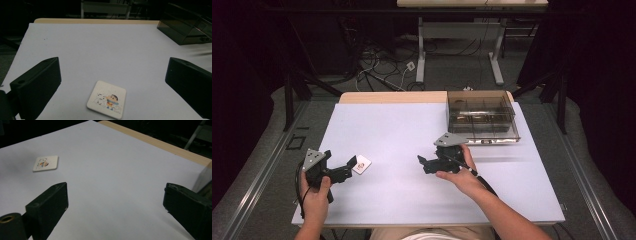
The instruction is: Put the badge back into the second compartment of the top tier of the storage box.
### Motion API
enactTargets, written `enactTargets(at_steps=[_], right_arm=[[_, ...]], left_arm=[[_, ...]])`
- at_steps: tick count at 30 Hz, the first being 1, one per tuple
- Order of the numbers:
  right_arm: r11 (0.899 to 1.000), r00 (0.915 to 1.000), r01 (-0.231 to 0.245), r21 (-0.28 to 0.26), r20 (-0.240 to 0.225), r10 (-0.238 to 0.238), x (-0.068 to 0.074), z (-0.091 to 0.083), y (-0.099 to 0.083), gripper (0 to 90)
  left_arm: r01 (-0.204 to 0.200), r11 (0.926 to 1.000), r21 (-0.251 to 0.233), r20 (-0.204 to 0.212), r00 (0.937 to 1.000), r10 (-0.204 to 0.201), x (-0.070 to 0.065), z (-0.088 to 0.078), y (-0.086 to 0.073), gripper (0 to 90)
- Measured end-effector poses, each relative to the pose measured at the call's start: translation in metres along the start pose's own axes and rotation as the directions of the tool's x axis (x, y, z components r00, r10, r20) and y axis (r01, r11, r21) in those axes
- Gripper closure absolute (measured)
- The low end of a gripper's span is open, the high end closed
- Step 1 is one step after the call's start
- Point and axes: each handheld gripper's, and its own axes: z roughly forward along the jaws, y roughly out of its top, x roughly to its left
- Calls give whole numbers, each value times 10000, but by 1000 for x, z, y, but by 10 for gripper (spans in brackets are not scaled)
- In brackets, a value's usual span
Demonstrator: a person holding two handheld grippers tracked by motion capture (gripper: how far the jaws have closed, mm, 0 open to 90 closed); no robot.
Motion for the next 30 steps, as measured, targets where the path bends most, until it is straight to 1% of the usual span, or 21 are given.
enactTargets(at_steps=[1, 2, 3, 4, 5, 7, 8, 9, 12, 13, 15, 16, 17, 18, 22, 23, 24, 25, 26, 27, 30], right_arm=[[9999, 10000, 59, 90, -69, -59, 2, 3, 2, 62], [9996, 9998, 106, 247, -187, -102, 5, 9, 4, 67], [9996, 9998, 106, 247, -187, -102, 5, 9, 4, 67], [9992, 9990, 90, 385, -444, -73, 9, 16, 8, 83], [9992, 9990, 90, 385, -444, -73, 9, 16, 8, 83], [9993, 9981, 116, 361, -617, -94, 14, 23, 10, 87], [9983, 9968, 241, 524, -774, -200, 19, 30, 12, 92], [9980, 9964, 284, 568, -816, -237, 21, 34, 13, 95], [9974, 9953, 367, 624, -923, -309, 26, 41, 15, 95], [9972, 9943, 351, 662, -1030, -281, 30, 47, 17, 95], [9972, 9928, 288, 691, -1184, -205, 33, 52, 20, 96], [9972, 9928, 288, 691, -1184, -205, 33, 52, 20, 96], [9972, 9920, 285, 684, -1245, -198, 36, 57, 22, 100], [9972, 9920, 285, 684, -1245, -198, 36, 57, 22, 100], [9969, 9895, 326, 719, -1431, -220, 40, 66, 26, 117], [9966, 9883, 310, 767, -1512, -191, 42, 70, 27, 118], [9966, 9883, 310, 767, -1512, -191, 42, 70, 27, 118], [9953, 9874, 373, 895, -1565, -229, 44, 74, 29, 119], [9953, 9874, 373, 895, -1565, -229, 44, 74, 29, 119], [9961, 9867, 403, 789, -1602, -272, 47, 80, 29, 120], [9958, 9856, 480, 782, -1655, -345, 49, 85, 30, 126]], left_arm=[[2, 10000, 1, -7, 10000, -2, 0, 0, 0, 6], [25, 10000, 11, -13, 10000, -25, 1, 0, 0, 6], [39, 10000, -3, -12, 10000, -39, 1, 0, 0, 6], [27, 10000, 8, -15, 10000, -27, 2, 0, 0, 6], [51, 10000, 16, -19, 10000, -51, 2, 0, 0, 6], [44, 10000, 54, -11, 10000, -44, 3, 0, 0, 6], [41, 10000, 68, -9, 10000, -41, 3, 0, -1, 6], [46, 10000, 82, 6, 10000, -46, 3, 0, -1, 6], [41, 9999, 105, 15, 10000, -42, 3, 0, -1, 6], [38, 9999, 106, 11, 10000, -38, 3, 0, -1, 6], [32, 10000, 93, 17, 10000, -33, 4, 0, -1, 6], [45, 10000, 89, 11, 10000, -45, 4, 0, -1, 6], [36, 10000, 90, -11, 10000, -36, 4, 0, -1, 6], [51, 9999, 100, 1, 10000, -51, 4, 0, -1, 6], [35, 9998, 177, 23, 10000, -35, 4, 0, -1, 6], [42, 9998, 183, 32, 10000, -42, 4, 0, -2, 6], [54, 9998, 181, 43, 10000, -55, 4, 0, -2, 6], [32, 9998, 181, 61, 10000, -33, 5, 0, -2, 6], [29, 9998, 176, 68, 10000, -30, 5, 0, -1, 6], [25, 9998, 179, 77, 10000, -26, 5, 0, -1, 6], [-12, 9998, 201, 126, 9999, 9, 5, 0, -1, 6]])
